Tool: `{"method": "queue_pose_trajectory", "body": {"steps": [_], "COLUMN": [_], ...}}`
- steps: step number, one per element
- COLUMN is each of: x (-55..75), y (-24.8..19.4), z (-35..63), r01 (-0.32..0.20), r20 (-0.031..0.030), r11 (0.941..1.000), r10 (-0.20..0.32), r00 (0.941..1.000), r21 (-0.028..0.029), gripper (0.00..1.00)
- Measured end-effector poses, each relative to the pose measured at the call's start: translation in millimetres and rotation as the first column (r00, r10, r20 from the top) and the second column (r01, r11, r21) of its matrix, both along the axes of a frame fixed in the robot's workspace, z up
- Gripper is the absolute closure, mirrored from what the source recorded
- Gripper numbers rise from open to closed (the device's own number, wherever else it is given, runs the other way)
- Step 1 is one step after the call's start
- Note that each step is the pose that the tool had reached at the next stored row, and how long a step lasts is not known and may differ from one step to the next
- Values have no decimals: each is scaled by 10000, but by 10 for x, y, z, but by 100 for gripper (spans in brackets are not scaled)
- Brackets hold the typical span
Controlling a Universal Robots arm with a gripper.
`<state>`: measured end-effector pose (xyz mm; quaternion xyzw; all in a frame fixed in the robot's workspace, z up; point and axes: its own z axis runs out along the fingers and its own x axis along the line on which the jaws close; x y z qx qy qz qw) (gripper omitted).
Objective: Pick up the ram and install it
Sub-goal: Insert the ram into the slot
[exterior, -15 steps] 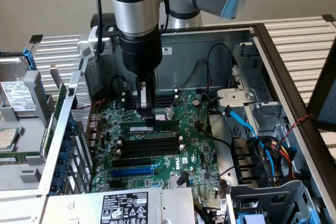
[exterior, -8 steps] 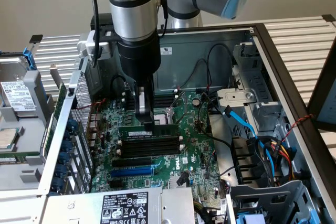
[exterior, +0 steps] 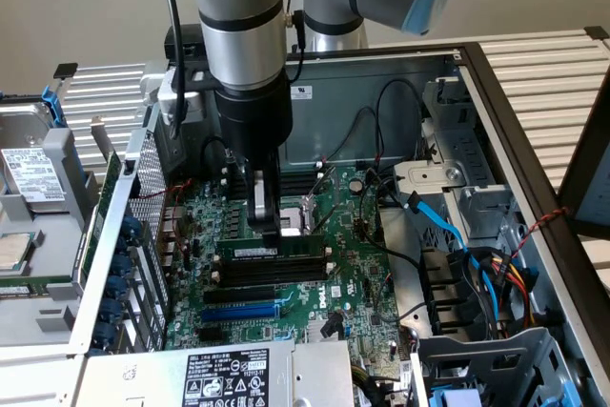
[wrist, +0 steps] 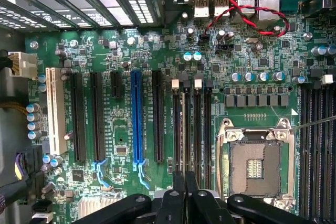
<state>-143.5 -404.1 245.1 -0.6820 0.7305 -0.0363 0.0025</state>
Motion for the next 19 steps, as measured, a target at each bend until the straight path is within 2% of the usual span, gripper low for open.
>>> {"method": "queue_pose_trajectory", "body": {"steps": [4,19], "x": [0,0], "y": [0,-4], "z": [-51,-52], "r01": [-1,-47], "r20": [-1,1], "r11": [10000,10000], "r10": [1,47], "r00": [10000,10000], "r21": [0,1], "gripper": [88,88]}}
